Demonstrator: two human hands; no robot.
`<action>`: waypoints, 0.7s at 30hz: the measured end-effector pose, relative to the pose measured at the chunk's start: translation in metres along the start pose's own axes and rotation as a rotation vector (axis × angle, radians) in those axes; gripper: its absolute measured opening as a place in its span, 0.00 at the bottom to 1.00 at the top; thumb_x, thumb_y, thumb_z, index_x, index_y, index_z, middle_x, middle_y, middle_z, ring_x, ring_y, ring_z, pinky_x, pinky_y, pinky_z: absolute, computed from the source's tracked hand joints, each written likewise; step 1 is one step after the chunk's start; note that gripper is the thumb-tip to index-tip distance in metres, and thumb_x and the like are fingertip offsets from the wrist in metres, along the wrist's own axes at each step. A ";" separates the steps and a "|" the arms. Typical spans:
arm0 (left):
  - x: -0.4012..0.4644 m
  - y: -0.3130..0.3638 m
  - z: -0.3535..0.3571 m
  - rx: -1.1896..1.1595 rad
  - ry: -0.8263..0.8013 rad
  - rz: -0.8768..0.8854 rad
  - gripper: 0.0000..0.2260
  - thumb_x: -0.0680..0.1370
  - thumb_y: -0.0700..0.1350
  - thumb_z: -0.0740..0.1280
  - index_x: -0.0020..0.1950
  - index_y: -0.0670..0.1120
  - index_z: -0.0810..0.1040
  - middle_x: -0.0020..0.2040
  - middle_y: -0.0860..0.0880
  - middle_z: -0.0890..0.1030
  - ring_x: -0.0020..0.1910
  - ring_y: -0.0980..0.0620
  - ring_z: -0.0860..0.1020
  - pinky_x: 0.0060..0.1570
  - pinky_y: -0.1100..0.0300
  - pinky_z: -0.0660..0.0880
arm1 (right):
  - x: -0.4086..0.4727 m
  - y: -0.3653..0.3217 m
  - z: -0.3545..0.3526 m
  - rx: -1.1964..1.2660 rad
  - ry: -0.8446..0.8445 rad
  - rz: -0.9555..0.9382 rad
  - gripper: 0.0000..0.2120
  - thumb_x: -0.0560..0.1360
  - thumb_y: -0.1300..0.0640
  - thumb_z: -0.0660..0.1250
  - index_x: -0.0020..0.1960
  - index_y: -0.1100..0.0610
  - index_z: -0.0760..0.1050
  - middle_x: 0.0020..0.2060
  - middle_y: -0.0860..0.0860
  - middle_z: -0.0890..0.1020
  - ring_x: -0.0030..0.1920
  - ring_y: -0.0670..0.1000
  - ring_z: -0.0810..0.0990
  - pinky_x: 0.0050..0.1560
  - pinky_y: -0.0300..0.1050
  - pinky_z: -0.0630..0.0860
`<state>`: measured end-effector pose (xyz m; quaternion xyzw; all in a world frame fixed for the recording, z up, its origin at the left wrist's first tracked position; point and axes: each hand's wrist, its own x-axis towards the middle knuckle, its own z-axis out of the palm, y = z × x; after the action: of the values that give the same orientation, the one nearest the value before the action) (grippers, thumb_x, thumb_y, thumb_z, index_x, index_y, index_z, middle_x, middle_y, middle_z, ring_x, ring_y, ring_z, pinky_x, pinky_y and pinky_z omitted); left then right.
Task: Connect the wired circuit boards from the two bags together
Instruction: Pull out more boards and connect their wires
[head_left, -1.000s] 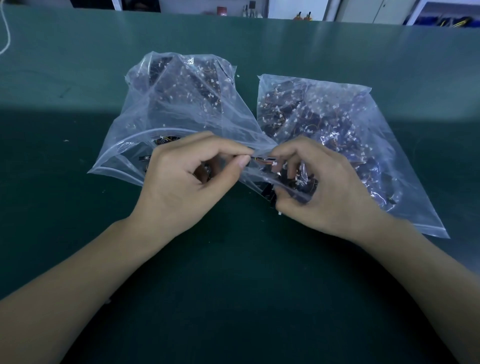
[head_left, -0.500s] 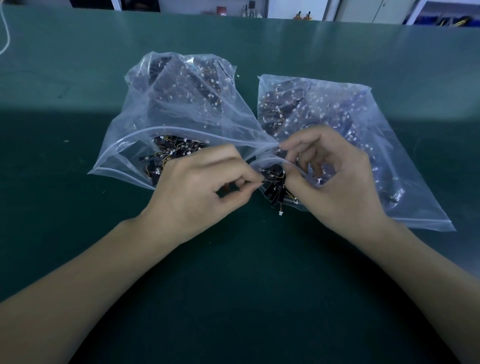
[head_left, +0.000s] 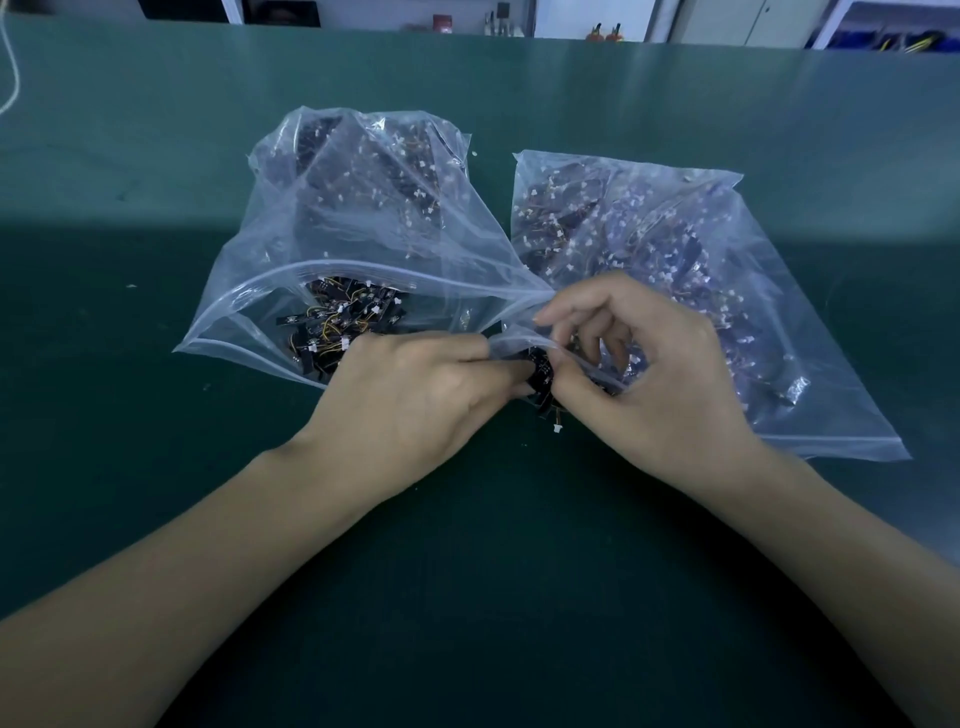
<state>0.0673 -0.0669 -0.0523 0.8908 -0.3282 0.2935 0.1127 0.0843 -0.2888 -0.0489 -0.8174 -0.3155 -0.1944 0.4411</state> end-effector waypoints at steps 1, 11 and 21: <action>0.000 0.001 0.000 -0.050 -0.002 -0.040 0.09 0.85 0.53 0.68 0.56 0.55 0.89 0.41 0.57 0.83 0.39 0.52 0.83 0.29 0.58 0.74 | 0.000 0.000 0.000 0.000 -0.002 0.002 0.15 0.74 0.70 0.74 0.57 0.55 0.82 0.42 0.49 0.83 0.38 0.52 0.79 0.42 0.36 0.72; -0.005 -0.036 -0.010 0.084 -0.011 -0.388 0.13 0.80 0.52 0.70 0.39 0.50 0.73 0.30 0.58 0.66 0.31 0.47 0.71 0.36 0.56 0.67 | -0.001 0.002 0.000 0.002 -0.004 0.003 0.16 0.75 0.69 0.74 0.57 0.54 0.81 0.43 0.48 0.83 0.39 0.52 0.79 0.43 0.34 0.71; -0.007 -0.054 -0.018 -0.009 -0.179 -0.386 0.15 0.76 0.68 0.67 0.43 0.58 0.80 0.32 0.60 0.72 0.35 0.62 0.71 0.36 0.58 0.67 | -0.001 0.002 -0.001 -0.012 -0.011 -0.001 0.15 0.75 0.70 0.74 0.57 0.55 0.82 0.43 0.48 0.82 0.39 0.52 0.79 0.44 0.33 0.71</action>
<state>0.0904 -0.0148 -0.0421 0.9591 -0.1615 0.1848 0.1411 0.0847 -0.2912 -0.0501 -0.8208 -0.3173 -0.1921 0.4344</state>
